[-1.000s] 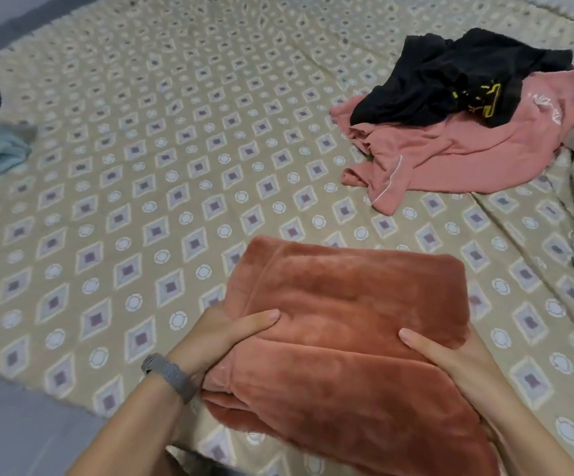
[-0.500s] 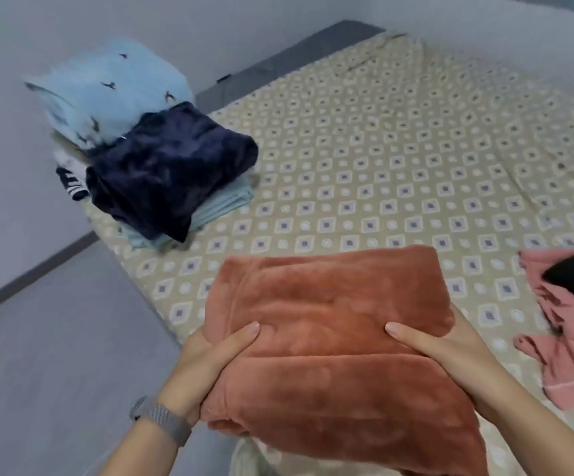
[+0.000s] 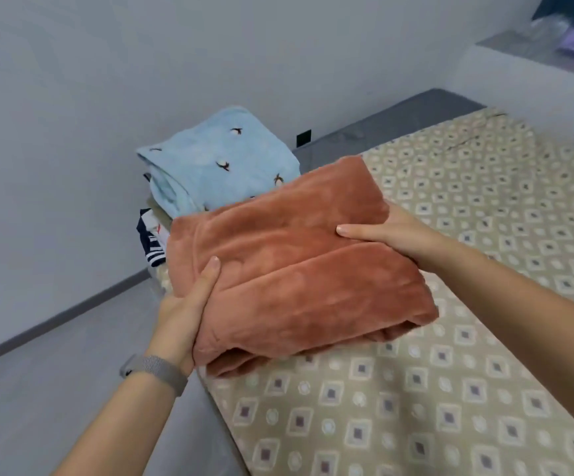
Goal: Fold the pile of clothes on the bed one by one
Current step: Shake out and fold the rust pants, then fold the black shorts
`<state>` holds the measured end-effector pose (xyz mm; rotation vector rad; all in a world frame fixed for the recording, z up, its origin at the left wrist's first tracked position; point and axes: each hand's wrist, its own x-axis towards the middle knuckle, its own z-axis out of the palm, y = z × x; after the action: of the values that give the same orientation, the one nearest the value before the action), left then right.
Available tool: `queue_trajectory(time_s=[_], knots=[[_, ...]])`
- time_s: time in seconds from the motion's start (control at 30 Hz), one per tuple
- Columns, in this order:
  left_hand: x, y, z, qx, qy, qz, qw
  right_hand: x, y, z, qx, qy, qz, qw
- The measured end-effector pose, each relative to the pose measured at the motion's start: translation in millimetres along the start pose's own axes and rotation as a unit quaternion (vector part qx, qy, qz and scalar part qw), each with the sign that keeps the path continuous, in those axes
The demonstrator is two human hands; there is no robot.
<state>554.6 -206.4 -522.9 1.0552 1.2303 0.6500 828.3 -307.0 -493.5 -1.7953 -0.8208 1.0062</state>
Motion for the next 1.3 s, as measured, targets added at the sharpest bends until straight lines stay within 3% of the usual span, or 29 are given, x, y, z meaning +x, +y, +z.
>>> queue_trajectory(time_s=[0.17,0.3,0.53,0.6,0.67,0.73,0.8,0.9,0.97,1.07,1.2,1.3], knots=[[69.5,-19.6,24.9,-0.037,0.046,-0.025,0.998,86.5,5.5,11.7,-0.107,0.055,-0.044,0.992],[98.5,-42.7,32.1,-0.003,0.091,-0.067,0.994,108.4,63.6,40.5,-0.292,0.038,0.021,0.955],[92.6,-39.0,37.3,0.027,0.106,-0.056,0.992,83.2,74.5,32.2,-0.182,0.099,-0.025,0.978],[82.3,-36.1,38.7,0.15,0.219,0.002,0.964,64.1,80.3,18.8,-0.106,0.123,-0.012,0.987],[58.6,-32.5,47.2,0.241,0.287,0.171,0.911,39.6,95.2,-1.9,-0.067,0.145,0.025,0.987],[22.5,-30.9,73.3,0.276,0.242,0.317,0.875,8.8,119.4,-28.5,-0.064,0.148,0.07,0.984],[-16.0,-45.6,114.9,0.325,0.117,0.356,0.868,-32.0,148.5,-59.0,-0.067,0.154,0.117,0.979],[-73.9,-86.8,192.9,0.431,-0.09,0.325,0.837,-108.0,200.5,-115.4,-0.075,0.188,0.173,0.964],[-109.4,-118.1,243.1,0.482,-0.176,0.278,0.812,-168.0,233.2,-157.4,-0.081,0.225,0.205,0.949],[-164.5,-162.7,310.6,0.537,-0.254,0.241,0.768,-265.0,280.5,-225.0,-0.125,0.272,0.256,0.919],[-248.7,-215.5,384.8,0.614,-0.343,0.239,0.67,-390.8,349.0,-305.5,-0.223,0.309,0.314,0.87],[-300.0,-248.4,431.7,0.612,-0.36,0.21,0.672,-465.1,386.5,-345.6,-0.232,0.338,0.353,0.841]])
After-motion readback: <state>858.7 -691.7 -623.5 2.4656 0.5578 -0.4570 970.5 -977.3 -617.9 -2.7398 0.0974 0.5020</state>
